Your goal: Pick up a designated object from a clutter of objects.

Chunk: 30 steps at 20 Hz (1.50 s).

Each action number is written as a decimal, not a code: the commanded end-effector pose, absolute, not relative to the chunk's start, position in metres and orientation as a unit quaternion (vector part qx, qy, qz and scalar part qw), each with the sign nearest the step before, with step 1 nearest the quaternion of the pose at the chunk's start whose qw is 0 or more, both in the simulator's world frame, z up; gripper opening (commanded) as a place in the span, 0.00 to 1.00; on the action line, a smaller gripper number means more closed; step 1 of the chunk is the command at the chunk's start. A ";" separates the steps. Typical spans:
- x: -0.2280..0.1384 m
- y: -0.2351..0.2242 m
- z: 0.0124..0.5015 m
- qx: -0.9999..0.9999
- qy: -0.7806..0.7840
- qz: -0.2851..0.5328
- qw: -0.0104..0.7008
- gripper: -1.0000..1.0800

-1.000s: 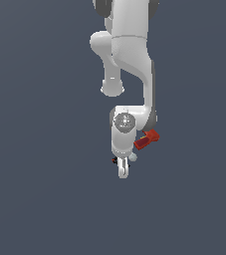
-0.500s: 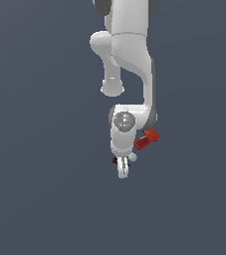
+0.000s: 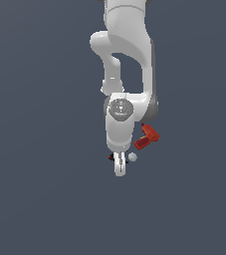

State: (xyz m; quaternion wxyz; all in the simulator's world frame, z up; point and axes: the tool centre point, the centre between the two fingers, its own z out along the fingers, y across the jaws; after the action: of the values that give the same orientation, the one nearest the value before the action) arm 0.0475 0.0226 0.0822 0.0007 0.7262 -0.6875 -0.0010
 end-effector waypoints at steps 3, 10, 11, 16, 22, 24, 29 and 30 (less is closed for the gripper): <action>0.056 0.011 0.129 0.726 -0.688 0.000 0.001 0.00; 0.073 -0.008 0.208 0.725 -0.689 0.000 0.002 0.00; 0.075 -0.010 0.219 0.725 -0.689 0.001 0.002 0.00; 0.087 -0.022 0.272 0.725 -0.688 0.001 0.002 0.00; 0.099 -0.033 0.324 0.726 -0.688 0.001 0.001 0.00; 0.103 -0.035 0.337 0.726 -0.687 0.001 0.001 0.00; 0.109 -0.040 0.360 0.727 -0.687 0.000 0.001 0.00; 0.110 -0.040 0.363 0.727 -0.687 0.000 0.001 0.00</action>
State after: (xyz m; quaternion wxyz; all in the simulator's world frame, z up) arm 0.1087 -0.0394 0.3574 0.0004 0.7268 -0.6869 0.0007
